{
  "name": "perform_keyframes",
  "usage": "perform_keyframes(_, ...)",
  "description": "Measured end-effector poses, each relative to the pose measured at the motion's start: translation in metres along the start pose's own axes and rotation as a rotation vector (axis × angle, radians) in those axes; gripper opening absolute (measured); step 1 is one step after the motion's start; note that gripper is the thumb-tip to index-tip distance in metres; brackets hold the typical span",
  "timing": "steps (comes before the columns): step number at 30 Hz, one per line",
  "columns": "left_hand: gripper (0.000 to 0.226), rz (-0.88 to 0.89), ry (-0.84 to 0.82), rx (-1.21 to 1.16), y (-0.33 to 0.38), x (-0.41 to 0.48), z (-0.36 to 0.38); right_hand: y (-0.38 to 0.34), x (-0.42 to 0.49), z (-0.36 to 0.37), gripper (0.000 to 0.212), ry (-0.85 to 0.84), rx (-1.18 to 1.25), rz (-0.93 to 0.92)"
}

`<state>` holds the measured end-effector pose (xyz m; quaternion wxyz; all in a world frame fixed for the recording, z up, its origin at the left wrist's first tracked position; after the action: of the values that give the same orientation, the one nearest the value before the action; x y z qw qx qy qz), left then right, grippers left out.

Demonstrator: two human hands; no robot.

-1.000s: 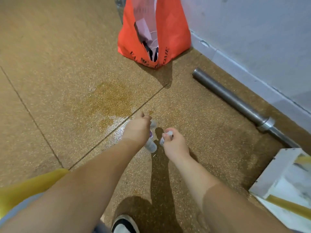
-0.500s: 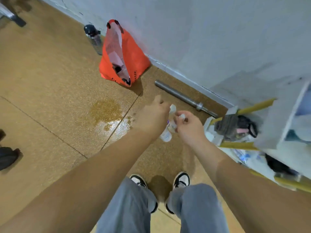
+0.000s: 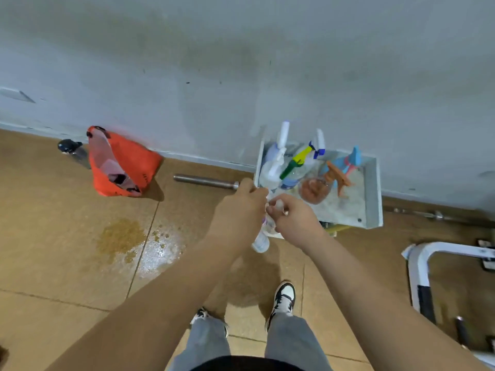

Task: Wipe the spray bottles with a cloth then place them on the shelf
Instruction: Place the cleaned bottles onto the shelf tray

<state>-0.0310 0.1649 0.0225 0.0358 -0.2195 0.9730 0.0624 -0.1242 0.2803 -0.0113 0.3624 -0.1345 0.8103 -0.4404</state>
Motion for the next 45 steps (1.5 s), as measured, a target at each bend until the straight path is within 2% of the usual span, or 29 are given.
perform_keyframes(5,0.019,0.041,-0.016,-0.016,0.096,0.02,0.006,0.033,-0.017,-0.096,0.014,0.043,0.03,0.012)
perform_keyframes(10,0.027,0.086,-0.012,-0.016,0.161,0.043,0.013,0.057,-0.011,-0.161,0.017,0.098,0.004,0.069)
perform_keyframes(13,0.031,0.108,-0.03,0.012,0.185,0.061,0.024,0.072,0.001,-0.188,0.021,0.152,0.03,0.092)
perform_keyframes(17,0.025,0.181,-0.124,0.066,0.218,0.09,0.029,0.086,0.021,-0.215,0.022,0.241,0.179,0.153)
perform_keyframes(21,0.041,0.274,-0.205,0.12,0.249,0.124,0.027,0.099,0.039,-0.234,0.018,0.317,0.311,0.243)
perform_keyframes(23,0.031,0.307,-0.241,0.124,0.259,0.142,0.029,0.102,0.049,-0.243,0.022,0.328,0.323,0.261)
perform_keyframes(29,0.036,0.265,-0.328,0.179,0.279,0.19,0.036,0.1,0.095,-0.27,0.026,0.199,0.244,0.275)
perform_keyframes(36,0.045,0.11,-0.394,0.173,0.3,0.224,0.075,0.112,0.15,-0.291,0.03,0.016,0.084,0.226)
perform_keyframes(39,0.042,0.049,-0.432,0.162,0.309,0.236,0.089,0.117,0.165,-0.3,0.029,-0.064,-0.058,0.17)
perform_keyframes(45,0.049,-0.007,-0.46,0.171,0.315,0.252,0.101,0.123,0.189,-0.309,0.038,-0.133,-0.064,0.195)
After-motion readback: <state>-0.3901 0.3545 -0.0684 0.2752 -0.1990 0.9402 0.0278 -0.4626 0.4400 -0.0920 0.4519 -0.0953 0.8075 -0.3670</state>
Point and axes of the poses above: each hand's wrist, its own x-axis towards the middle knuckle, its own z-axis out of the palm, y = z × x, the point moved 3 cm from there along x, towards the middle knuckle, and after that the axes turned 14 degrees about x, right-handed, at the moved point
